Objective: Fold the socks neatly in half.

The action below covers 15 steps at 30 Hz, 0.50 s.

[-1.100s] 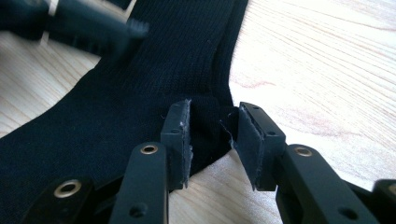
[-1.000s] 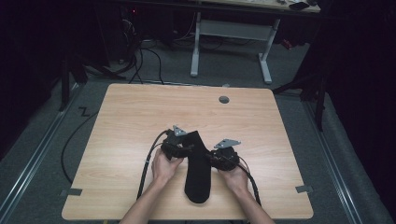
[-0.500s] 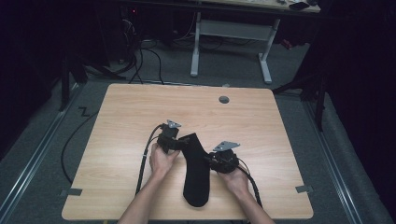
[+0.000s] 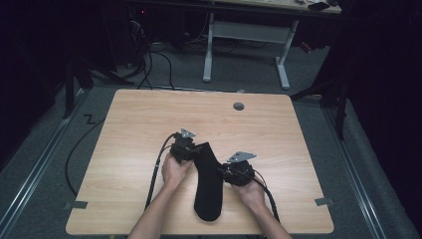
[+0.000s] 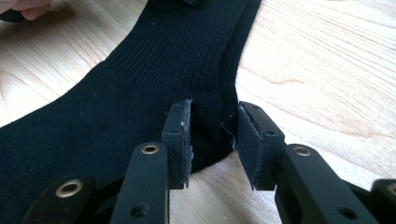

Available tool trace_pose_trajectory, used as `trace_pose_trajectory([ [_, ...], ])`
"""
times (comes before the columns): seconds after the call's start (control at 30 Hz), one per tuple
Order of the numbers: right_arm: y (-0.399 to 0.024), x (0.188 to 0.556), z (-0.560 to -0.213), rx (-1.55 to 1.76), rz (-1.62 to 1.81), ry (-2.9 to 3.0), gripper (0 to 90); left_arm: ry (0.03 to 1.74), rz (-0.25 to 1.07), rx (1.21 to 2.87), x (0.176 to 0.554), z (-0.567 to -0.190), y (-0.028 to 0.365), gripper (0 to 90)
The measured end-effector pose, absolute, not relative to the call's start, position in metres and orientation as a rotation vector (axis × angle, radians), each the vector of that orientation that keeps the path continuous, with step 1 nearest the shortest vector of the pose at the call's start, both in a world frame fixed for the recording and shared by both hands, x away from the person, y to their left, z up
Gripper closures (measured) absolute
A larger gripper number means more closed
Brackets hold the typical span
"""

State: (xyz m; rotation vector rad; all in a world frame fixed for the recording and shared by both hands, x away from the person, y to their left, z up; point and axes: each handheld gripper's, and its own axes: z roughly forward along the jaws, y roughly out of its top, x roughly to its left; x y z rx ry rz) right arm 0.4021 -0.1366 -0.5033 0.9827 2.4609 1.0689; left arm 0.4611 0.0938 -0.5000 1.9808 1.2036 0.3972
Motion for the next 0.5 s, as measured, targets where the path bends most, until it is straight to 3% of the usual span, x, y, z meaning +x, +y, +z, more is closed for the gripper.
trace_pose_trajectory([
  [0.2, -0.137, 0.402, -0.503, 0.983, 1.068, 2.46, 65.5, 1.206, 0.357, 1.962, 0.461, -0.5, 0.095, 74.7],
  [0.5, -0.135, 0.404, -0.502, 0.986, 1.056, 2.465, 65.4, 1.162, 0.339, 1.903, 0.456, -0.488, 0.102, 77.3],
])
